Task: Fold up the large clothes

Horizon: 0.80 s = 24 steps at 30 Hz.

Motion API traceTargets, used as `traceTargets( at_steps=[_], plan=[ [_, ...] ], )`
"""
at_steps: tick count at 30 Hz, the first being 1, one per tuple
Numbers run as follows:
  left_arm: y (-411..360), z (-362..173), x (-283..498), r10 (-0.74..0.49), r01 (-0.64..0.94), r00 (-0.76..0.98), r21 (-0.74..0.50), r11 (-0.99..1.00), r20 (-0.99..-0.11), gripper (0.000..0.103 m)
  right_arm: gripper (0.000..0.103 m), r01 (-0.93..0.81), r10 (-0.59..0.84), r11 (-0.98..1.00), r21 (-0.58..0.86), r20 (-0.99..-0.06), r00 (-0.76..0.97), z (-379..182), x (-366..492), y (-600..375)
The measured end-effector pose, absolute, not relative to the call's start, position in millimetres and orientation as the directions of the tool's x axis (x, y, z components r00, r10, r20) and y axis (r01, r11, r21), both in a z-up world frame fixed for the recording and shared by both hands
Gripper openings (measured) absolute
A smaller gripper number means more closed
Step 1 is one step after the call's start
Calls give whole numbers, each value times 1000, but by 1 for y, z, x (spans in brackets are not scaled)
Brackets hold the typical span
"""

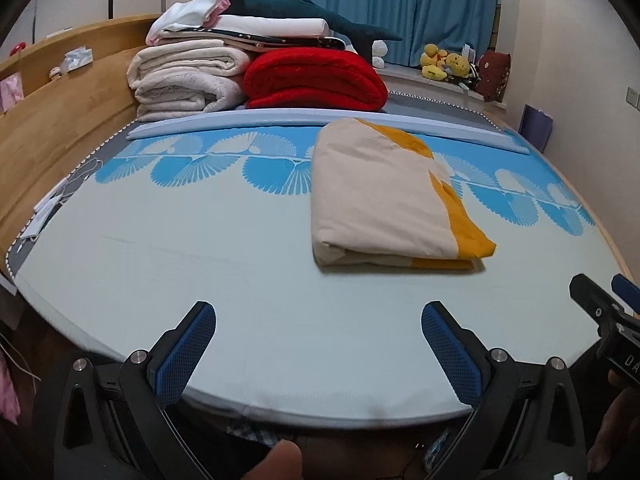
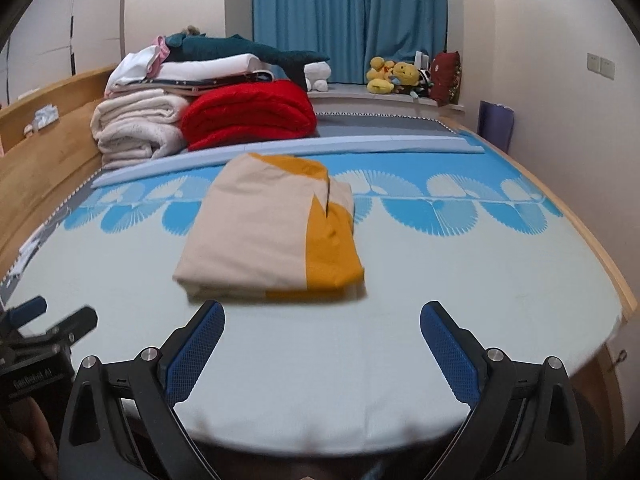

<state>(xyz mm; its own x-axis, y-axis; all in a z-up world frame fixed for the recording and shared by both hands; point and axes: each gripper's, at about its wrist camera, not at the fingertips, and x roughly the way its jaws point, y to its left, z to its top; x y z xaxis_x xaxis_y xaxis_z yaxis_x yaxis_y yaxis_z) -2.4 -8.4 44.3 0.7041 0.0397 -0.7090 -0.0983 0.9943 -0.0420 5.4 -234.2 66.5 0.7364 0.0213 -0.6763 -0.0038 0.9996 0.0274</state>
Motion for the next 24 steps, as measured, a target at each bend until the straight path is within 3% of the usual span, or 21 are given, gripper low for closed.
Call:
traceTargets(
  at_steps=[8,24],
  plan=[
    [-17,44,-22,-14,-56,707,-76,996,-707,102,98,-42,39,999,12,-679,733,68,-20,-226],
    [-18,29,-9,-5,-74,688,-77,994,-725,102,98,-55,61,998,31,-689,722,53,-8,-216]
  ],
)
